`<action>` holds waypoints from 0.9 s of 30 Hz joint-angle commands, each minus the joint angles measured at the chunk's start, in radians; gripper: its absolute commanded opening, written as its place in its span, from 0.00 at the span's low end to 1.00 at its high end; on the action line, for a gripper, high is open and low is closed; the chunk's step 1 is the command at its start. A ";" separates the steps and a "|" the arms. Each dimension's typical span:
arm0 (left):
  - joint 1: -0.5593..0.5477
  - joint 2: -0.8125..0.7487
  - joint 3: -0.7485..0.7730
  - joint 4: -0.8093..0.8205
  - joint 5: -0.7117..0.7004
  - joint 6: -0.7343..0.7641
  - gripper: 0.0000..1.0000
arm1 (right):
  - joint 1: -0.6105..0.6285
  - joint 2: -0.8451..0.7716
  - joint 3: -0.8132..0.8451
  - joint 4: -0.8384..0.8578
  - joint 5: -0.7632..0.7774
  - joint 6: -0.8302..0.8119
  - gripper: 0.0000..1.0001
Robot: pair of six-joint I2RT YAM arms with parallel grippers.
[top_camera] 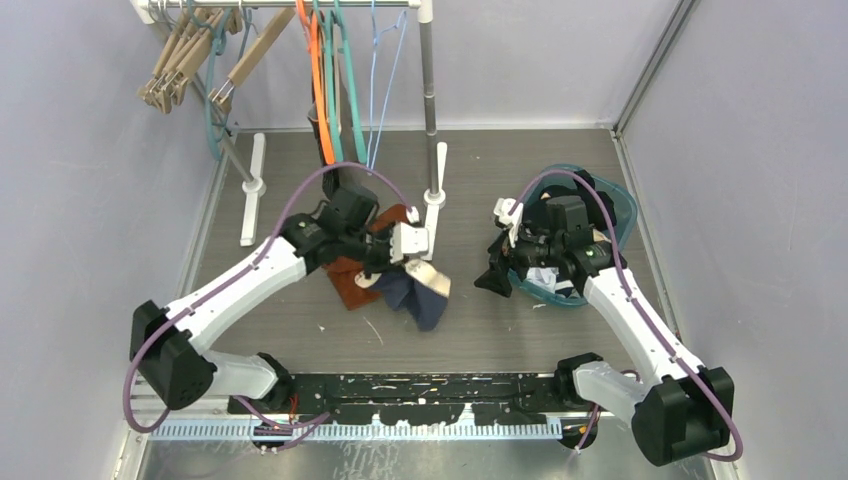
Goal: Remove the underwear clipped to the hanger
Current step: Pick up the underwear from the center of the board, then place the underwear in the bin.
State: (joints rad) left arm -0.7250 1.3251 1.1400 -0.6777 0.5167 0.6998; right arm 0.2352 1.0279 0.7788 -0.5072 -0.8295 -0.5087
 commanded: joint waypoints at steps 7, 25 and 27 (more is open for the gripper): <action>0.023 -0.024 0.244 -0.039 0.026 -0.243 0.00 | 0.156 0.039 0.283 -0.044 -0.147 0.016 0.98; 0.094 -0.084 0.192 0.101 0.209 -0.514 0.00 | 0.407 0.202 0.356 0.110 -0.021 0.142 0.23; 0.116 -0.110 0.172 0.129 0.230 -0.533 0.00 | 0.405 0.182 0.347 0.102 0.022 0.120 0.02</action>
State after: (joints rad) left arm -0.6521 1.3025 1.3296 -0.6647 0.6724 0.2428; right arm 0.6380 1.2533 1.0996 -0.4473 -0.8566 -0.3840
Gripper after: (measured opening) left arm 0.022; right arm 0.173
